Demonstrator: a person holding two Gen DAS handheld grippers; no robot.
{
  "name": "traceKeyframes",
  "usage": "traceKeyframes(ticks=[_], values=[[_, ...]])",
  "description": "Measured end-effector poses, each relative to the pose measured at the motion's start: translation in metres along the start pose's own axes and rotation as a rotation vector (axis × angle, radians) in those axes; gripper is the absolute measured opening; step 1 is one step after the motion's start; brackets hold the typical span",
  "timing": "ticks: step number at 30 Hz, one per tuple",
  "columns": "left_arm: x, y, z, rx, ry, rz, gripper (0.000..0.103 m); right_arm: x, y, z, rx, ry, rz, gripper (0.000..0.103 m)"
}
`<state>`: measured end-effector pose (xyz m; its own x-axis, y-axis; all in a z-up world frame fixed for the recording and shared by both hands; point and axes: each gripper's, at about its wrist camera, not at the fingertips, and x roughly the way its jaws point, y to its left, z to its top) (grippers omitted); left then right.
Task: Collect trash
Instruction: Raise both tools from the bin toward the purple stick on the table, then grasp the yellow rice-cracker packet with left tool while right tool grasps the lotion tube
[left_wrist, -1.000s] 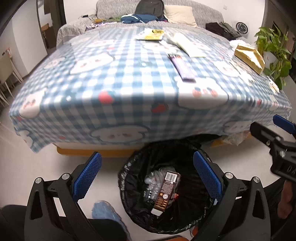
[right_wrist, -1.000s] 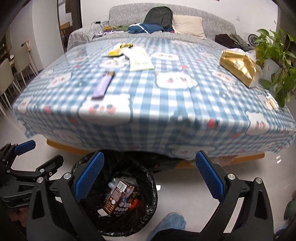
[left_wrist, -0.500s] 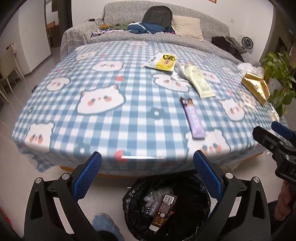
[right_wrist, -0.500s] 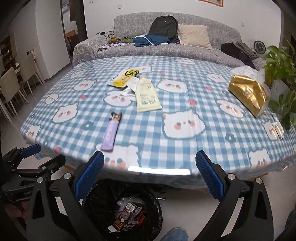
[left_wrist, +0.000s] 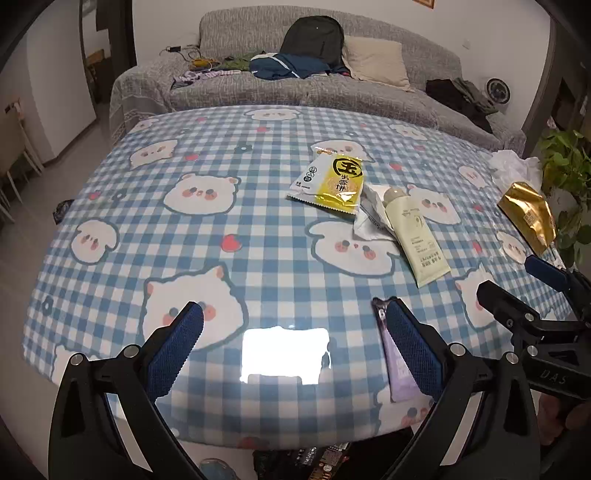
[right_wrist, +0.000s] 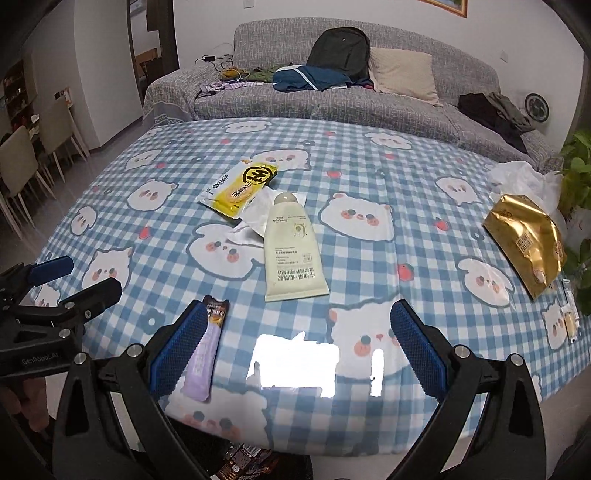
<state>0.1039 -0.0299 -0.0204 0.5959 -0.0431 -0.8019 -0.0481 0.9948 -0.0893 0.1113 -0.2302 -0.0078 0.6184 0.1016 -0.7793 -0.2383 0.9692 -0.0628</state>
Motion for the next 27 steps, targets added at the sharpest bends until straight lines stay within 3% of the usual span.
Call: traceKeyframes(ticks=[16,20,21,24,27], values=[[0.077,0.007,0.076,-0.006,0.028,0.005,0.097,0.103,-0.006,0.054,-0.020,0.109,0.032,0.091],[0.087,0.008,0.086,-0.013,0.034,0.001,0.097,0.123,-0.004,0.052,-0.021,0.157,0.047,0.081],[0.090,0.007,0.088,-0.014,0.036,-0.001,0.097,0.126,-0.005,0.051,-0.016,0.169,0.053,0.072],[0.097,0.002,0.094,-0.010,0.040,-0.003,0.097,0.132,-0.003,0.047,-0.019,0.195,0.081,0.056],[0.104,-0.005,0.100,0.003,0.041,0.000,0.097,0.129,0.000,0.046,-0.032,0.192,0.069,0.056]])
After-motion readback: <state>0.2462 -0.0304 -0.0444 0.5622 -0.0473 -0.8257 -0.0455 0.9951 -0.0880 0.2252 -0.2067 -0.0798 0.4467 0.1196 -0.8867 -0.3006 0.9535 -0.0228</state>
